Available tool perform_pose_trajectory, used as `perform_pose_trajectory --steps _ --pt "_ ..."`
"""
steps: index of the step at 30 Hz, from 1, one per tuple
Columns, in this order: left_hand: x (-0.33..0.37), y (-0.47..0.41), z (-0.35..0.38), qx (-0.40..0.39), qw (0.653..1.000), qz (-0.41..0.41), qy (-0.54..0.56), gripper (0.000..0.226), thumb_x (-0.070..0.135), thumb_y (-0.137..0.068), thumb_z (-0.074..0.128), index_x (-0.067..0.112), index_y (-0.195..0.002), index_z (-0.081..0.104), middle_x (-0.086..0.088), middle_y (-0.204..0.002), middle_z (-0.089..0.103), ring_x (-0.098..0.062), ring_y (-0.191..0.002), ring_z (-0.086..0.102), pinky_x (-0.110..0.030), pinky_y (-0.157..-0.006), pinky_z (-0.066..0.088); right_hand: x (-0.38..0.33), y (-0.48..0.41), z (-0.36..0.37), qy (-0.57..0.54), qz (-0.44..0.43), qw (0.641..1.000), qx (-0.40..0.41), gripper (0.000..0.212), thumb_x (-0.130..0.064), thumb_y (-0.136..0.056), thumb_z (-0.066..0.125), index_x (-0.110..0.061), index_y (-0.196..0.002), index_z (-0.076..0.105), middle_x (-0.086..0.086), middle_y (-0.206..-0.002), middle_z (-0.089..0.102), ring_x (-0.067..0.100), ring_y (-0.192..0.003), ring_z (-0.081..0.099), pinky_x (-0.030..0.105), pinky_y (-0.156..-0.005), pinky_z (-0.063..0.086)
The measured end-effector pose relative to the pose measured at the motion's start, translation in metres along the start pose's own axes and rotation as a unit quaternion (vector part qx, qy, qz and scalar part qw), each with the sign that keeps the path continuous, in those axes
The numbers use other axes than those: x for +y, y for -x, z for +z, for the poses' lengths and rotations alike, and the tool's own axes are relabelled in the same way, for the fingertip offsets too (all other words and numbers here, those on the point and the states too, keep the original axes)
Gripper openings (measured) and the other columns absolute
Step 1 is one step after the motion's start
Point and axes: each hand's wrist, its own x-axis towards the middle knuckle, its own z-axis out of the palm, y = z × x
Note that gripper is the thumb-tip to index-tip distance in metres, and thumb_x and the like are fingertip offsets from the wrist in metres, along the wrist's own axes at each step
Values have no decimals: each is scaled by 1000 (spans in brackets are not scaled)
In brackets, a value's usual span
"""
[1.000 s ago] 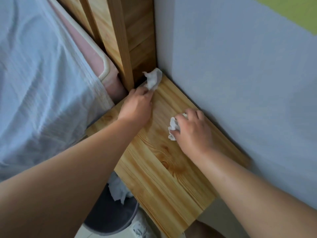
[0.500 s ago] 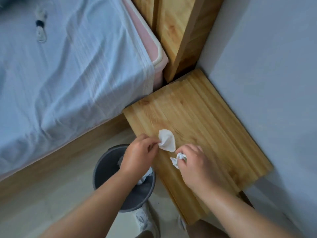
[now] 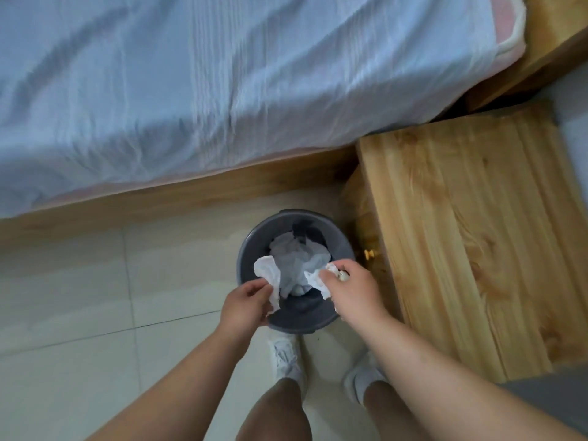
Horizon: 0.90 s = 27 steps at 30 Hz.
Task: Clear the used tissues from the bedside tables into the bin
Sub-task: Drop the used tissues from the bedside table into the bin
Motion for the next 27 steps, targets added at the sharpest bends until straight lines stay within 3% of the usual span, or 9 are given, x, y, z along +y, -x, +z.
perform_pose_trajectory --steps 3,5,7,12,15,19,22,25,27 --pt "-12 -9 -9 -68 995 -54 55 23 26 -102 65 28 -125 65 -7 -111 78 -19 -89 80 -26 -56 61 5 -18 16 6 30 1000 -6 38 -36 -100 64 -20 -134 63 -1 -119 70 20 -103 67 23 -75 47" --pt "-17 -15 -15 -77 994 -55 55 27 26 -102 65 28 -129 63 -5 -113 78 -19 -92 80 -27 -59 62 12 -25 21 5 41 999 -7 47 -34 -101 63 -17 -145 57 5 -140 64 26 -123 62 27 -87 42" --pt "-20 -20 -21 -71 994 -56 59 26 23 -104 64 26 -130 63 -4 -113 76 -21 -95 79 -29 -62 63 17 -26 24 -3 52 999 -12 52 -31 -101 63 -16 -150 52 7 -149 59 27 -131 58 29 -93 41" --pt "-24 -27 -31 -65 996 -38 44 23 20 -103 67 19 -125 68 -6 -113 75 -23 -93 76 -27 -61 61 30 -15 26 -23 75 997 8 52 -20 -99 63 -14 -149 50 10 -143 61 20 -108 57 32 -87 42" --pt "-29 -34 -36 -8 999 32 -30 24 20 -96 74 19 -120 69 -8 -111 74 -20 -85 71 -30 -64 57 43 -15 24 -33 105 993 38 58 -19 -99 63 -13 -153 45 10 -143 59 24 -113 59 31 -85 42" --pt "-44 -45 -36 64 990 74 -104 62 24 -90 81 25 -145 53 -3 -126 61 -26 -106 64 -39 -82 53 63 -19 28 -13 138 988 67 52 -15 -98 62 -9 -147 48 12 -128 64 32 -110 62 35 -87 46" --pt "-56 -60 -32 19 998 34 -55 81 21 -93 79 25 -160 35 -4 -134 60 -31 -117 64 -49 -97 56 75 -29 34 -22 170 983 66 63 -14 -98 62 -8 -155 39 15 -146 57 37 -131 56 32 -90 40" --pt "-63 -80 -26 -26 1000 -13 9 60 13 -96 75 20 -149 49 -6 -122 69 -23 -98 69 -40 -72 63 86 -45 39 -36 183 981 46 54 -15 -97 61 -14 -149 47 9 -136 62 35 -119 61 36 -91 47" --pt "-64 -91 -25 -47 998 -25 35 43 8 -94 74 16 -134 60 -9 -121 71 -24 -95 71 -31 -55 62 90 -57 41 -37 177 983 35 43 -13 -95 60 -15 -137 54 11 -129 66 34 -112 64 46 -98 55"
